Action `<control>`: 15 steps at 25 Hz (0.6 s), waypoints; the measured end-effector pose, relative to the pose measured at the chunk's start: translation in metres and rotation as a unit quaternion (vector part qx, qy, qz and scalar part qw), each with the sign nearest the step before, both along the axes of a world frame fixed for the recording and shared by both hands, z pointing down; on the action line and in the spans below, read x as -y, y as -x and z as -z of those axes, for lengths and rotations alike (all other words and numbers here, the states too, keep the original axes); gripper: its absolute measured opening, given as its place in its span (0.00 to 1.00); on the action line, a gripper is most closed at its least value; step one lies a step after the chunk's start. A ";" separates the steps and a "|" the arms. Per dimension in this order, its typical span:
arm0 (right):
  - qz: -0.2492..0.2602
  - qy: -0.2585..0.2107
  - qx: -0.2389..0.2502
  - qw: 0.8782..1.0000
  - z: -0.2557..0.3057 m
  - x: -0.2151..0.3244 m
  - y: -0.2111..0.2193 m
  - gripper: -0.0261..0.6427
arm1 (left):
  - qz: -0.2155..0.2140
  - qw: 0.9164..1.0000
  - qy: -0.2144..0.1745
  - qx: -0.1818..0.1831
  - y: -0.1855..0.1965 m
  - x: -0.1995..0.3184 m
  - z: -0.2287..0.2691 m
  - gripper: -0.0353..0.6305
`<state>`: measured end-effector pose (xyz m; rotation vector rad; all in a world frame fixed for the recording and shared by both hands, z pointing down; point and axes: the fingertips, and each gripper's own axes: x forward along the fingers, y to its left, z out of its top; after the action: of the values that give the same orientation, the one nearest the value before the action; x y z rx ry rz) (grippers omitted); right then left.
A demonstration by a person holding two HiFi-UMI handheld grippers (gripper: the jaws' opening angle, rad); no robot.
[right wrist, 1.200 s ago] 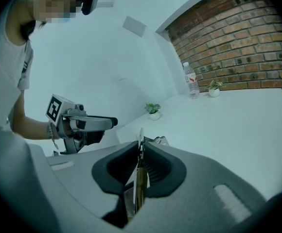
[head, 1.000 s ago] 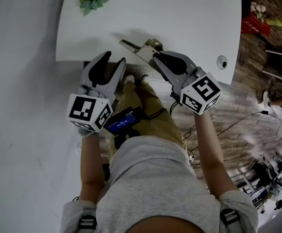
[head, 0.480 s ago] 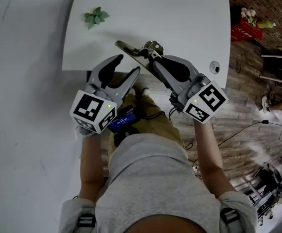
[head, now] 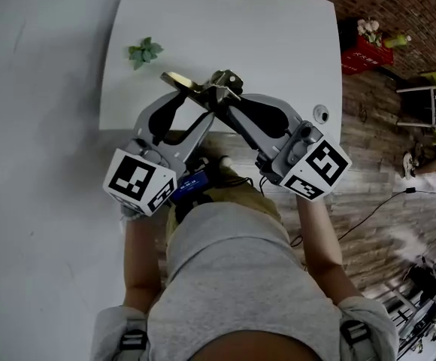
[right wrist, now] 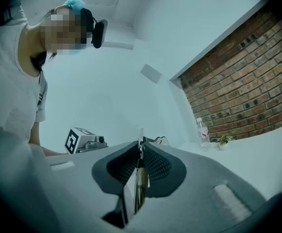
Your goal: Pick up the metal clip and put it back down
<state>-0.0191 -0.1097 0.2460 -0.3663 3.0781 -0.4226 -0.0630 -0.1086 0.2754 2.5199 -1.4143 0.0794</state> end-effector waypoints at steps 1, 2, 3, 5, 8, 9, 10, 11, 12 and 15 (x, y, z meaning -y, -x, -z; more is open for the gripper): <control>-0.001 -0.002 0.001 1.000 0.003 0.001 -0.001 0.09 | 0.000 1.000 -0.005 0.002 -0.001 0.001 0.004 0.39; -0.001 -0.005 0.000 1.000 0.005 0.002 -0.003 0.09 | -0.001 1.000 -0.009 0.004 -0.002 0.002 0.006 0.39; -0.002 -0.007 -0.001 1.000 0.008 0.003 -0.004 0.09 | -0.002 1.000 -0.012 0.006 -0.004 0.003 0.009 0.39; -0.003 -0.013 -0.001 1.000 0.012 0.004 -0.006 0.09 | -0.005 1.000 -0.017 0.012 -0.005 0.004 0.014 0.39; -0.005 -0.020 0.001 1.000 0.018 0.005 -0.007 0.09 | -0.007 0.999 -0.024 0.028 -0.005 0.004 0.019 0.38; -0.005 -0.021 0.001 1.000 0.019 0.005 -0.007 0.09 | -0.007 0.999 -0.026 0.033 -0.006 0.005 0.020 0.38; -0.006 -0.022 0.001 1.000 0.019 0.006 -0.007 0.09 | -0.007 0.999 -0.028 0.036 -0.006 0.005 0.021 0.38; -0.006 -0.023 0.001 1.000 0.020 0.006 -0.007 0.09 | -0.007 0.999 -0.029 0.038 -0.006 0.006 0.022 0.38; -0.007 -0.024 0.001 1.000 0.020 0.006 -0.007 0.09 | -0.006 0.999 -0.030 0.039 -0.005 0.006 0.022 0.38; -0.007 -0.025 0.000 1.000 0.019 0.007 -0.005 0.09 | -0.004 0.999 -0.030 0.038 -0.004 0.007 0.021 0.38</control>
<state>-0.0138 -0.1167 0.2269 -0.3866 3.0784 -0.3451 -0.0590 -0.1156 0.2544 2.5968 -1.4567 0.1378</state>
